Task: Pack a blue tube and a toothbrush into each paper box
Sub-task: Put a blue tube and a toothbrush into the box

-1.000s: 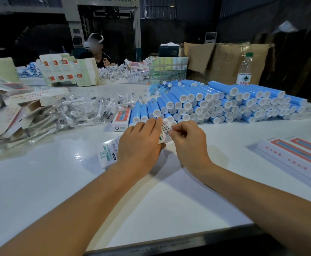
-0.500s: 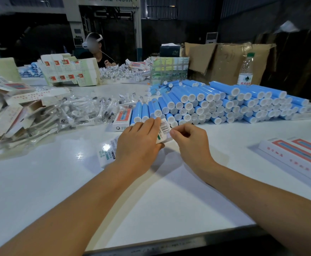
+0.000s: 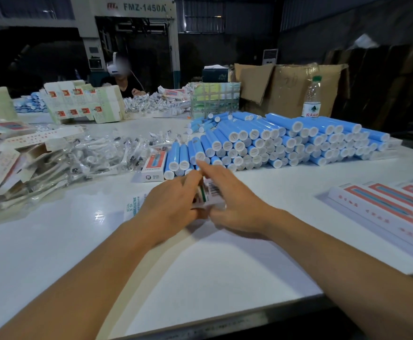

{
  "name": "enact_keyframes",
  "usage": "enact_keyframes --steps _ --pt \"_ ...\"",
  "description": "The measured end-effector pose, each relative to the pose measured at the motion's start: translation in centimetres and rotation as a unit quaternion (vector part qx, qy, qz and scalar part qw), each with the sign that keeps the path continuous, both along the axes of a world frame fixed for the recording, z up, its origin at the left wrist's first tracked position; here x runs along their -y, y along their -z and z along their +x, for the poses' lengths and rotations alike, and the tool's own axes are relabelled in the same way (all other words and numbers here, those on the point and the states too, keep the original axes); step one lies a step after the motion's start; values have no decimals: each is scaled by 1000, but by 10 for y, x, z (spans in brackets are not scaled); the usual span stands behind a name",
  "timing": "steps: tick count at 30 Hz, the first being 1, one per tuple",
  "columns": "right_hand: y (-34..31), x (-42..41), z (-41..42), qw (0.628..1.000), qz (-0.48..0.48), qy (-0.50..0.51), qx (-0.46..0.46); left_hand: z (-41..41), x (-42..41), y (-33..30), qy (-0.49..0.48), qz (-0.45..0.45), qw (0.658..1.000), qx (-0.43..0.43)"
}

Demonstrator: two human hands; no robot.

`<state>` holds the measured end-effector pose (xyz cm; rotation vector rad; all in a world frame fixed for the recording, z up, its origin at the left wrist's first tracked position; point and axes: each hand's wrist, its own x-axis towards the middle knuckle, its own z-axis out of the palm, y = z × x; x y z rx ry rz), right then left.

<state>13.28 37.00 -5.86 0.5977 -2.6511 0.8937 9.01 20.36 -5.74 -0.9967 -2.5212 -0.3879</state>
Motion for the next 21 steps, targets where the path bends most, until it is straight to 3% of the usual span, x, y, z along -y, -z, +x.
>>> enact_keyframes --steps 6,9,12,14,15,17,19,21 --pt "1 -2 -3 997 75 -15 -2 -9 12 4 47 19 998 37" --pt "0 -7 -3 999 -38 12 29 -11 14 0 76 80 993 36" --pt "-5 -7 -3 975 -211 40 53 -12 15 -16 90 282 950 96" --pt "-3 -1 -4 968 -237 40 68 -7 16 -29 97 428 881 174" --pt "-1 3 -4 970 -228 35 74 -6 17 -35 116 499 830 219" --pt "2 12 -4 975 -209 20 78 -4 20 -42 158 621 696 324" --pt "3 19 -5 977 -201 8 72 -1 19 -45 159 690 589 388" --pt "4 25 -6 976 -204 -2 73 1 16 -43 135 722 525 431"
